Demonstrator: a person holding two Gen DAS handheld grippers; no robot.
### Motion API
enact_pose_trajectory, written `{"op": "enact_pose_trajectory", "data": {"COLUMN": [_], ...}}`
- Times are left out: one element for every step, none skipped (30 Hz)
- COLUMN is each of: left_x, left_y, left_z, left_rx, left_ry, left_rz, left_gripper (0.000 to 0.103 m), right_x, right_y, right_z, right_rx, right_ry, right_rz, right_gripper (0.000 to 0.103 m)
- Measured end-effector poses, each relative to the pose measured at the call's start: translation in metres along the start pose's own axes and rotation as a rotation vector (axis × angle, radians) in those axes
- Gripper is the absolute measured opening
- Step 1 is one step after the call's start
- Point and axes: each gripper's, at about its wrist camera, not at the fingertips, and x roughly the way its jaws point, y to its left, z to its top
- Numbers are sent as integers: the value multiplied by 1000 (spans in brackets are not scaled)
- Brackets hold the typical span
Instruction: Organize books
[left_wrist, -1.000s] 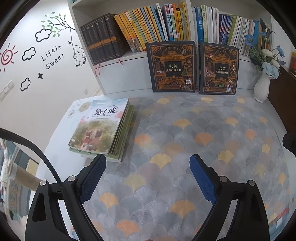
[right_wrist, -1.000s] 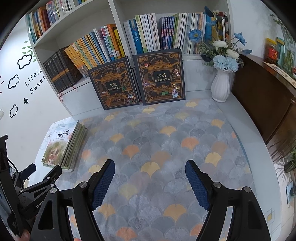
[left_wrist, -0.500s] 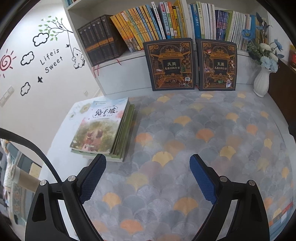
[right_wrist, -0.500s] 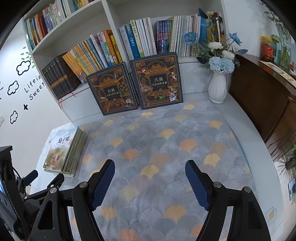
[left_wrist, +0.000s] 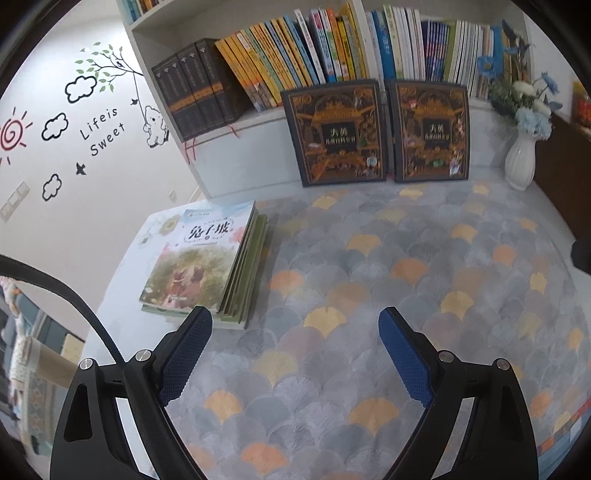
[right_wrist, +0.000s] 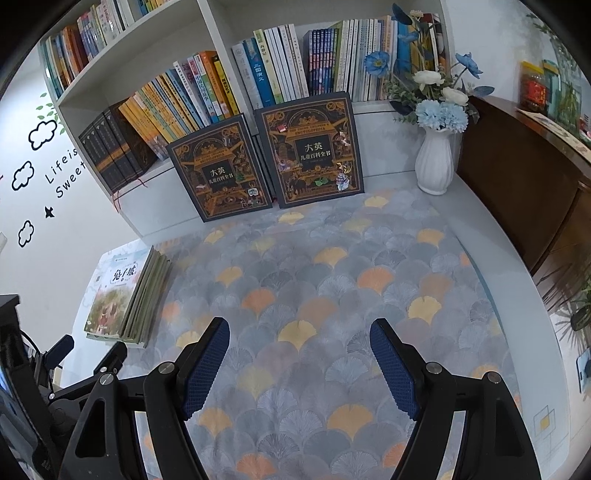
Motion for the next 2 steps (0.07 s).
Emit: {"op": "enact_pose_trajectory", "data": {"left_x": [2, 4], "left_y": [0, 0], "left_z": [1, 1], "left_rx": [3, 6], "left_ry": [6, 20], "left_rz": [-3, -10], "left_gripper": [91, 92], "right_x": [1, 1], "right_y": [0, 1], "right_z": [0, -1], "right_rx": [-3, -4], "right_ry": [0, 1], "right_rz": [-1, -2], "right_gripper": [76, 76]}}
